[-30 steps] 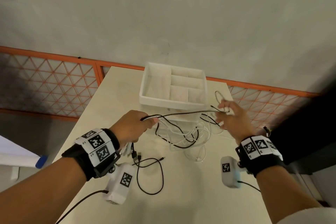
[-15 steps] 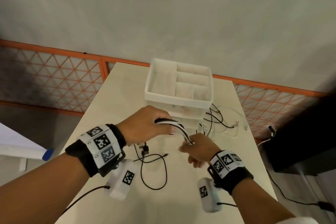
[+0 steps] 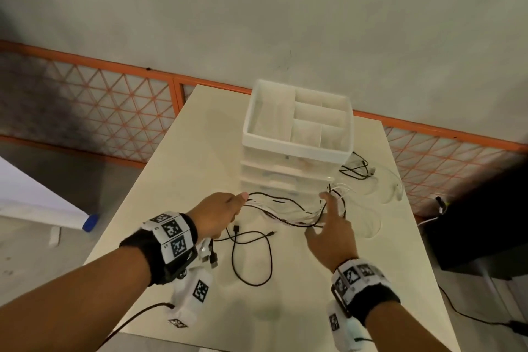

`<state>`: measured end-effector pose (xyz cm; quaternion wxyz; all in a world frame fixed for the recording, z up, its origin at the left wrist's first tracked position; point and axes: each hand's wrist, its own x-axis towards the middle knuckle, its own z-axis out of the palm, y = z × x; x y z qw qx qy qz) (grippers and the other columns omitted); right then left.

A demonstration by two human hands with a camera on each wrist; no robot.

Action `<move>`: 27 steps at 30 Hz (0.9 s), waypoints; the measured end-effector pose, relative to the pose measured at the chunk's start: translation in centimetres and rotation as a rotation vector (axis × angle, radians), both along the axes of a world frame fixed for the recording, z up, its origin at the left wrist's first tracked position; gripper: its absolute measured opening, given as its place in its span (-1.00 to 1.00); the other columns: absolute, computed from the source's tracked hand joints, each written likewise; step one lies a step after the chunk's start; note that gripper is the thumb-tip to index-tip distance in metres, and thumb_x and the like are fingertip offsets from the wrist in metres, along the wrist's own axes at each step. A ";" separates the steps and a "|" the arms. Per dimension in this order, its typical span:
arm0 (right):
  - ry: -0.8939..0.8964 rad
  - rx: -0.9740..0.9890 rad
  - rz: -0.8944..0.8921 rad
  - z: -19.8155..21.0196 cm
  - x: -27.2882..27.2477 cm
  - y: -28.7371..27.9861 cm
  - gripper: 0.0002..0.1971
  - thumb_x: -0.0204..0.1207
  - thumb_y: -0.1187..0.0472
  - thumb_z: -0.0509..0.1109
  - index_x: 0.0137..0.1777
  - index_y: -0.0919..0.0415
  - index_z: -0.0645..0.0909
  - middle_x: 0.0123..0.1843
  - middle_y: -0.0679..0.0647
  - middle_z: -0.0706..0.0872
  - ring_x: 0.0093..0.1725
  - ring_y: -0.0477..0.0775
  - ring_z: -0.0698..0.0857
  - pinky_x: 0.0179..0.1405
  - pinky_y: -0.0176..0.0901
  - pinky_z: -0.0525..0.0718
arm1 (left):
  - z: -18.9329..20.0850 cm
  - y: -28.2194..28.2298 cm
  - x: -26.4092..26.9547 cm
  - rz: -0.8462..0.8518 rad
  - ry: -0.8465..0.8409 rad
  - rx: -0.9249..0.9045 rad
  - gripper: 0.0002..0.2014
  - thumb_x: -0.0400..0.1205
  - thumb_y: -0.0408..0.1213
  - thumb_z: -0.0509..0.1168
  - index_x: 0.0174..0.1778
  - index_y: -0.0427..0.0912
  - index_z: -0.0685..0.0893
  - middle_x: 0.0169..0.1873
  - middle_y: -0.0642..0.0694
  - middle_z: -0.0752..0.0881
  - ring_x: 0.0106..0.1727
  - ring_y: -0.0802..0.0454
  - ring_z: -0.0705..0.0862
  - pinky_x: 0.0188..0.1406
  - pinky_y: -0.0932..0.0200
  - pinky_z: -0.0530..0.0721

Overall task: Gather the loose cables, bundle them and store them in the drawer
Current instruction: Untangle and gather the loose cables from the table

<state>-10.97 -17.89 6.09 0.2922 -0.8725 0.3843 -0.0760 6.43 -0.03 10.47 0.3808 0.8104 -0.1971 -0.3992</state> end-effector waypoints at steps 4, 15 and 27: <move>-0.033 -0.034 0.118 -2.1 0.1 4.0 -0.47 0.49 0.18 0.39 0.35 -0.10 0.20 -0.16 -0.10 0.71 -0.20 0.08 0.73 -0.15 -0.01 0.72 | -0.4 -0.5 0.8 0.112 -0.173 0.049 -0.48 0.74 0.12 0.06 -0.34 -0.24 0.48 -0.49 -0.11 0.44 -0.48 -0.09 0.40 -0.40 0.15 0.43; 0.305 0.116 0.584 -5.6 -0.4 4.1 -0.71 0.41 0.03 0.51 0.15 -0.16 0.74 0.12 -0.18 0.68 0.00 -0.23 0.66 0.12 -0.22 0.63 | -0.6 -0.5 0.2 0.093 0.020 -0.071 -0.58 0.70 0.06 0.23 -0.29 -0.23 0.54 -0.50 -0.06 0.40 -0.58 0.03 0.28 -0.59 0.22 0.28; 0.458 -0.277 0.665 -7.1 -0.6 5.4 -0.77 0.48 0.21 0.31 0.05 0.24 0.70 0.26 0.04 0.58 0.18 0.13 0.65 -0.12 -0.10 0.55 | -0.2 0.0 -0.3 0.050 0.104 -0.061 -0.65 0.65 -0.22 0.39 -0.35 -0.17 0.38 -0.57 -0.02 0.29 -0.59 0.07 0.22 -0.61 0.23 0.25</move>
